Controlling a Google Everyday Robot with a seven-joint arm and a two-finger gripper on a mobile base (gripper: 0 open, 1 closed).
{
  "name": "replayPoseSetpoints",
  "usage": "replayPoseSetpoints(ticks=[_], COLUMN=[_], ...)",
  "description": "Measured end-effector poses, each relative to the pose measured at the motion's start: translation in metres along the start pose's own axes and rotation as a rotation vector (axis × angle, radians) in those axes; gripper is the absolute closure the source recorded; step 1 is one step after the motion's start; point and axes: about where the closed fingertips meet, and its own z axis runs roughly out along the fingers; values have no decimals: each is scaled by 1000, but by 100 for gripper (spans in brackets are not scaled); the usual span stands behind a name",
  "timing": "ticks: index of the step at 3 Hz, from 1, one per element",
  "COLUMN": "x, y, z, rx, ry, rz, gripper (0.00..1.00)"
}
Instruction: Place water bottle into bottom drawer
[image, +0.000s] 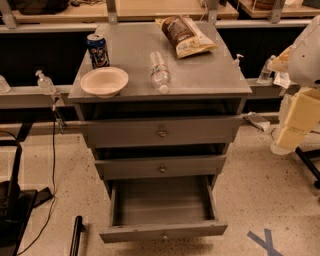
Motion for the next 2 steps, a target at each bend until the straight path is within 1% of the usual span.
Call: replayPoseSetpoints(ticks=[1, 2], x=[0, -18], y=[0, -8], z=[0, 4], rx=[0, -8], ry=[0, -56], rz=[0, -39], gripper=[0, 0])
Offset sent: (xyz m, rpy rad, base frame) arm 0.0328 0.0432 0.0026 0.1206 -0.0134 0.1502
